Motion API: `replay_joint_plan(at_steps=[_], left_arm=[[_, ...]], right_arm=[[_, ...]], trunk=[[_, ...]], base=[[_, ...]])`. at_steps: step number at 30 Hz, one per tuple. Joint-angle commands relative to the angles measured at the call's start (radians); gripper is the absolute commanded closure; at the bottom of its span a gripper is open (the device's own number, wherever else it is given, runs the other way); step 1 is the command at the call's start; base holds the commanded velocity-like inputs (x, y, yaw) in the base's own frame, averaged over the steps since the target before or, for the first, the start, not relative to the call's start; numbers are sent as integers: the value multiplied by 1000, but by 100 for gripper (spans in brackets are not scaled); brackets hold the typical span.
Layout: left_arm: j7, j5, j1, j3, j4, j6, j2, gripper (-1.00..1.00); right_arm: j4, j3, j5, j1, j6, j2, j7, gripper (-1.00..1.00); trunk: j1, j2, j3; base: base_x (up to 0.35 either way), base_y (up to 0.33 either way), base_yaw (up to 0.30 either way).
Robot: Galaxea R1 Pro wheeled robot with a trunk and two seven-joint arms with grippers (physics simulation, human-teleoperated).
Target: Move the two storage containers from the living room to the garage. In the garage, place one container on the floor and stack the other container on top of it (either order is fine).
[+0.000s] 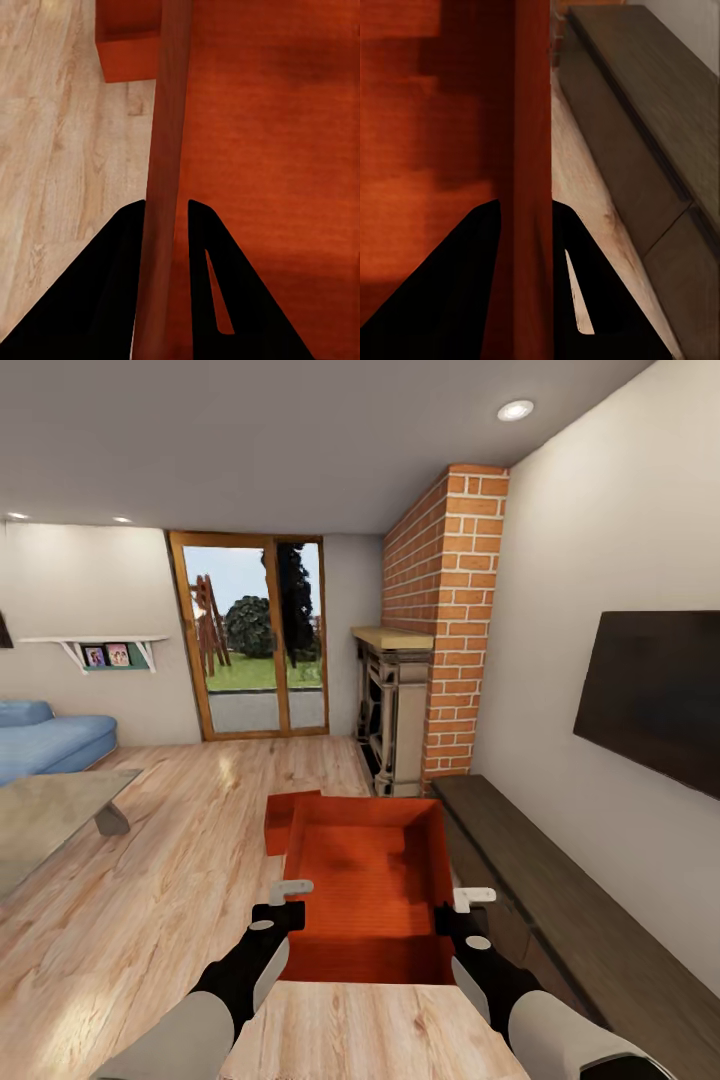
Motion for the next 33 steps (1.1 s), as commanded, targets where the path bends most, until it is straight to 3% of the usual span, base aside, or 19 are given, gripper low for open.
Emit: replay_joint_plan(at_steps=[1,21,33], left_arm=[[10,11,-1,13,-20,8,-1,100],[10,12,-1,13,-20,8,-1,100],[10,12,-1,13,-20,8,-1,100]], right_arm=[[2,9,-18,0,-2,1,4,100],[2,9,-18,0,-3,2,3,100],[3,10,-18,0,-9,2,2,100]], trunk=[[0,-1,-2],[0,-1,1],[0,-1,11]], base=[[0,0,263],[0,0,265],[0,0,79]])
